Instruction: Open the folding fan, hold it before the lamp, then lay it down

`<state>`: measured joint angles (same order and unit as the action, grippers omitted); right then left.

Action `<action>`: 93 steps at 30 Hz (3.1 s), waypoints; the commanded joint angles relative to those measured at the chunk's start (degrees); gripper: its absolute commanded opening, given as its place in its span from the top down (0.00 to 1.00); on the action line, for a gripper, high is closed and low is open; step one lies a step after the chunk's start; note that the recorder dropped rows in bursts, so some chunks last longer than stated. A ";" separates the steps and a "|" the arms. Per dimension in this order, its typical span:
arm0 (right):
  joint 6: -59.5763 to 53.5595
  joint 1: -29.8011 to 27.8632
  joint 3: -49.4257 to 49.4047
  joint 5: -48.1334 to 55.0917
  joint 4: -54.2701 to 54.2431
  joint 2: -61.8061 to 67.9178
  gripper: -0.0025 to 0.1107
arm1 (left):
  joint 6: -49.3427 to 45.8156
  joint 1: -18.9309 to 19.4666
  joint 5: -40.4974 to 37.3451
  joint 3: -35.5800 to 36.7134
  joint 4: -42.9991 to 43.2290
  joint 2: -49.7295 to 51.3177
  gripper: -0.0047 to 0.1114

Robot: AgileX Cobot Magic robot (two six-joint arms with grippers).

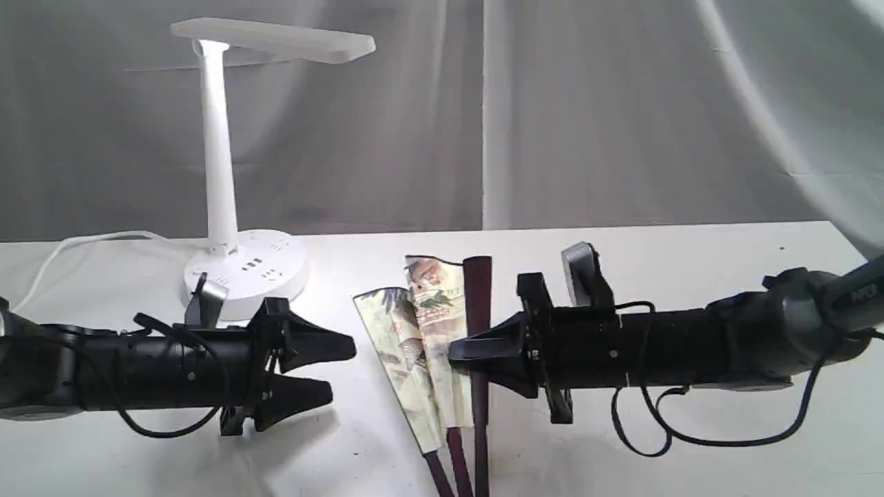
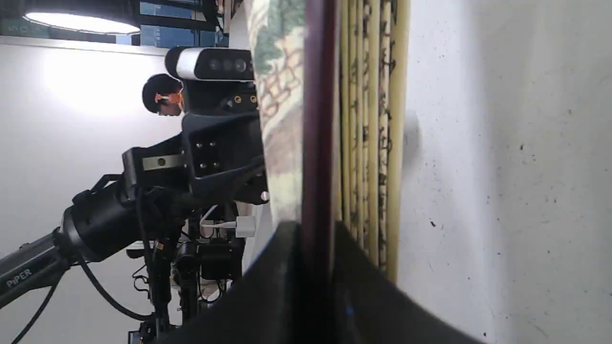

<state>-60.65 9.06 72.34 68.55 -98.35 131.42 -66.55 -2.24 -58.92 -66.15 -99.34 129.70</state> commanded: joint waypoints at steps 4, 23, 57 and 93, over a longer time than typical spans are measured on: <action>-0.56 -0.45 -0.22 1.41 -1.20 -0.17 0.98 | 2.22 -0.17 -1.87 -3.09 -0.60 1.29 0.40; -0.63 -0.45 -0.22 1.41 0.27 -0.17 0.98 | 6.66 -6.02 4.13 -10.09 -0.60 1.70 0.43; -0.63 -0.45 -0.22 1.41 0.56 -0.17 0.98 | 7.89 -8.36 8.30 -11.45 -0.60 2.73 0.77; -0.82 -0.45 -0.22 1.41 -1.60 -0.17 0.98 | 8.02 -8.36 0.38 -11.45 -0.60 6.51 0.96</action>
<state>-60.65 9.06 71.87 68.59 -96.84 131.88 -57.38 -10.17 -57.39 -77.66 -102.17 135.82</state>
